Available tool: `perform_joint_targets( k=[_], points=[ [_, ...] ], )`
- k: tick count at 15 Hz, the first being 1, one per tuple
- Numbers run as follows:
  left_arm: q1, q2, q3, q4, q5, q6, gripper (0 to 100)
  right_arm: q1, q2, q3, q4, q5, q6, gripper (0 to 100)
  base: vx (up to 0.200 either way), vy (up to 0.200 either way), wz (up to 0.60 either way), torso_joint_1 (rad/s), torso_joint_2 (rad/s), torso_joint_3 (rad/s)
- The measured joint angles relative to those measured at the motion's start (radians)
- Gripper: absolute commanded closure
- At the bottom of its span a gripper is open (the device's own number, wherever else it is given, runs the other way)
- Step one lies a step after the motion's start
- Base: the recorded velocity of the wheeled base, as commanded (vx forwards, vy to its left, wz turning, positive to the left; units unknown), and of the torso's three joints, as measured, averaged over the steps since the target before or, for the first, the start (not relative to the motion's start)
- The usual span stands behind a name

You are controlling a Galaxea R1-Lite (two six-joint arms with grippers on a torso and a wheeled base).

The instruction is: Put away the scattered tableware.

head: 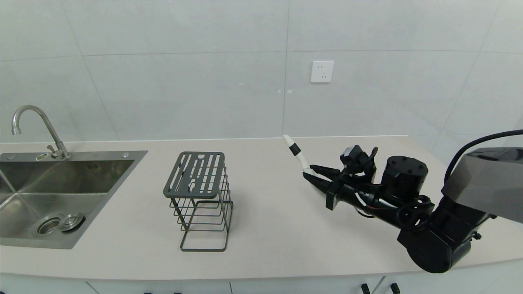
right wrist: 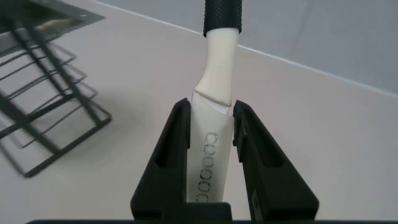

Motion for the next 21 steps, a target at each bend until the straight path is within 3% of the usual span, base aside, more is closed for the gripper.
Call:
perform_joint_targets(
  k=[5,10,12,14,15,17,18,19,21],
  points=[
    [0.0,0.0,0.0,-0.001,-0.007,0.003,0,0.044,-0.084,0.105,-0.003,0.071,-0.021,100,0.0,0.0,0.0,0.0,0.0,0.0],
    [0.0,0.0,0.0,-0.003,-0.017,0.001,0,0.096,-0.27,0.317,-0.002,0.114,-0.025,100,0.0,0.0,0.0,0.0,0.0,0.0],
    [0.0,0.0,0.0,-0.002,-0.02,0.011,0,0.101,-0.347,0.387,-0.002,0.119,-0.026,100,0.0,0.0,0.0,0.0,0.0,0.0],
    [0.0,0.0,0.0,-0.007,-0.054,0.053,0,0.102,-0.426,0.478,-0.002,0.12,-0.039,100,0.0,0.0,0.0,0.0,0.0,0.0],
    [0.0,0.0,0.0,-0.025,-0.058,0.069,0,0.1,-0.463,0.521,-0.001,0.12,-0.052,100,0.0,0.0,0.0,0.0,0.0,0.0],
    [0.0,0.0,0.0,-0.165,-0.062,0.069,0,0.08,-0.52,0.567,0.0,0.12,-0.066,100,0.0,0.0,0.0,0.0,0.0,0.0],
    [0.0,0.0,0.0,-0.286,-0.088,0.062,0,0.072,-0.536,0.576,0.002,0.12,-0.069,100,0.0,0.0,0.0,0.0,0.0,0.0],
    [0.0,0.0,-0.001,-0.347,-0.163,0.043,0,0.067,-0.547,0.58,0.007,0.12,-0.073,100,0.0,0.0,0.0,0.0,0.0,0.0],
    [0.0,0.0,-0.004,-0.323,-0.251,-0.063,0,0.066,-0.556,0.583,0.013,0.12,-0.082,100,0.0,0.0,0.0,0.0,0.0,0.0]
  ],
)
